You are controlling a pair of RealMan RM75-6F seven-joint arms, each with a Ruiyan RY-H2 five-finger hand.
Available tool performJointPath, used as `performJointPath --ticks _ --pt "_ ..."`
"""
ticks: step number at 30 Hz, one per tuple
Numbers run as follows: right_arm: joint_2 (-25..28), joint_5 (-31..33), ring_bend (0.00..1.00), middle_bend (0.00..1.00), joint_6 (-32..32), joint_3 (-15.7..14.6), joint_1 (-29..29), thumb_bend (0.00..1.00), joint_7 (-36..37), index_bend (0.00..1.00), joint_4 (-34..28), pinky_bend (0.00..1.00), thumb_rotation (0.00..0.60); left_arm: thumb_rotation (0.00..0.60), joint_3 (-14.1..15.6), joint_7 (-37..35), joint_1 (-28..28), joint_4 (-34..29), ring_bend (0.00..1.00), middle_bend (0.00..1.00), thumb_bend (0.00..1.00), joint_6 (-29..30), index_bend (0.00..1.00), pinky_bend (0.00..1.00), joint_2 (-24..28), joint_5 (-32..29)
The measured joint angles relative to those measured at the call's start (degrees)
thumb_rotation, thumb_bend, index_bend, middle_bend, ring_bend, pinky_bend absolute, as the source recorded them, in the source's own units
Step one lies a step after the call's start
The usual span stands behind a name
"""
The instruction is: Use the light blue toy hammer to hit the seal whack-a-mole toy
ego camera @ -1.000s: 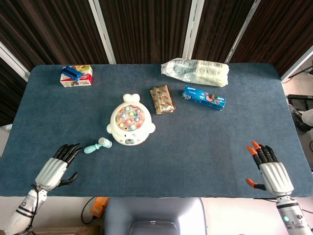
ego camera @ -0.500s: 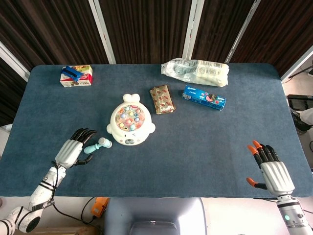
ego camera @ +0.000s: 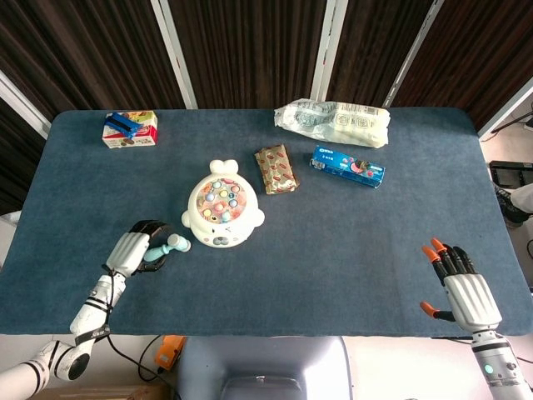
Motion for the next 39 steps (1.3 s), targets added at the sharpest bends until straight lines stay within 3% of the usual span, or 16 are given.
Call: performJointPath --ticks 14,39 --pt "0.34 -0.41 0.00 0.00 0.35 -0.07 -0.11 0.29 0.94 0.00 0.14 0.00 0.600 0.600 -1.79 6.43 -0.54 0.03 0.24 0.32 0.39 -3.01 0.33 0.19 -3.75 -7.12" --pt "0.29 -0.13 0.00 0.00 0.06 -0.03 0.03 0.29 0.67 0.00 0.14 0.00 0.600 0.591 -3.37 10.31 -1.66 -2.14 0.29 0.37 0.43 -4.65 0.38 0.22 -4.43 -11.28"
